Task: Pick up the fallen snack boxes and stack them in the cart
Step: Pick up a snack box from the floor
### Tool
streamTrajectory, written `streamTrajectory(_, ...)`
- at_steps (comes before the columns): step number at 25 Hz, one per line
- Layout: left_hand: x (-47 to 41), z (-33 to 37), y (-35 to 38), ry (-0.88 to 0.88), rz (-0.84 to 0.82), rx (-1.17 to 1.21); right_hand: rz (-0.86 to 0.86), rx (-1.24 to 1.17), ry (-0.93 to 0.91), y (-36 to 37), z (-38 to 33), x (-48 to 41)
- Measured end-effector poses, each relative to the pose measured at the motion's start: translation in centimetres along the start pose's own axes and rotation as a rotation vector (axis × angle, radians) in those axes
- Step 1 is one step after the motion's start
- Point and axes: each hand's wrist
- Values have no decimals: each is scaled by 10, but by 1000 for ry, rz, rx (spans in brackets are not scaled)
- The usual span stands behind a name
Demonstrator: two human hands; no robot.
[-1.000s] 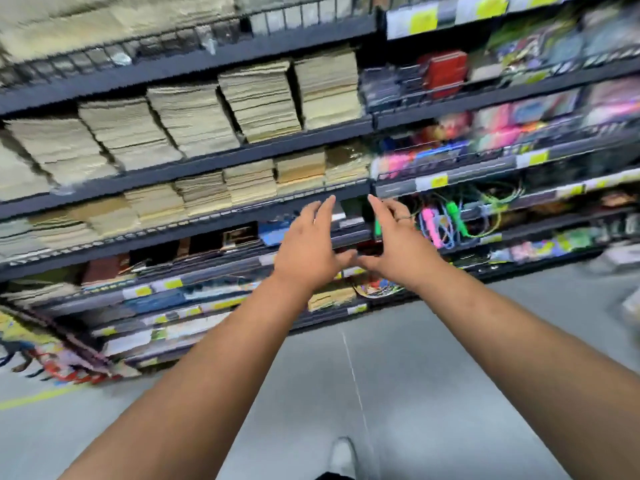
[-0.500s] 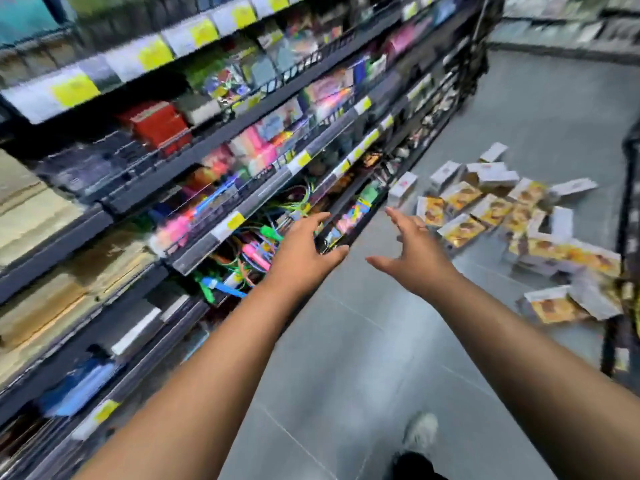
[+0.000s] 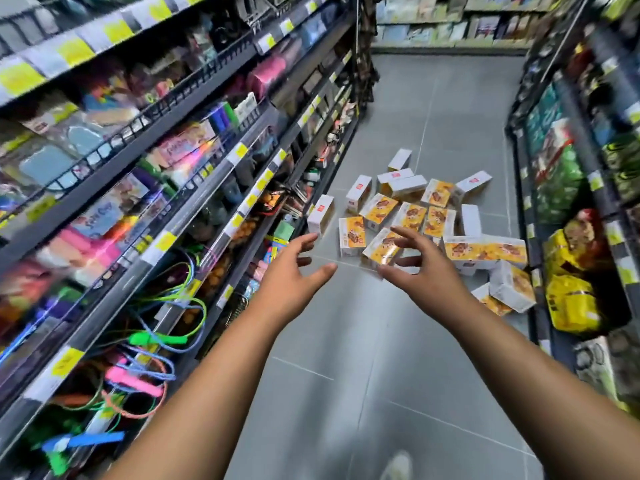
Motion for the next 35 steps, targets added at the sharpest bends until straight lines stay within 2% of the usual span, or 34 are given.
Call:
streamTrajectory(7,-140,-17,37,-44,-38,11,44,-19,94,-34,5,-129)
streamTrajectory(13,-297,-63,35,-48,-92,-7,74,79,109,-18,-15,-271)
streamTrajectory(21,-480,-115,24,-77,-215,-130,119,64,205,10,-38,-435)
streamTrajectory(28,-614,-135,68,-57,-254,-217,120,95,233,-7,-24,-576)
streamTrajectory(35,-739,-159,132,-130,-223,-263,46,292,247,-37,7,-729)
Point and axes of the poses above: each hand's wrist, its own x-axis away from the middle knuckle, its own y-axis out of the palm, z = x × y, and after that the axes turned 9 degrees about y, right-handed
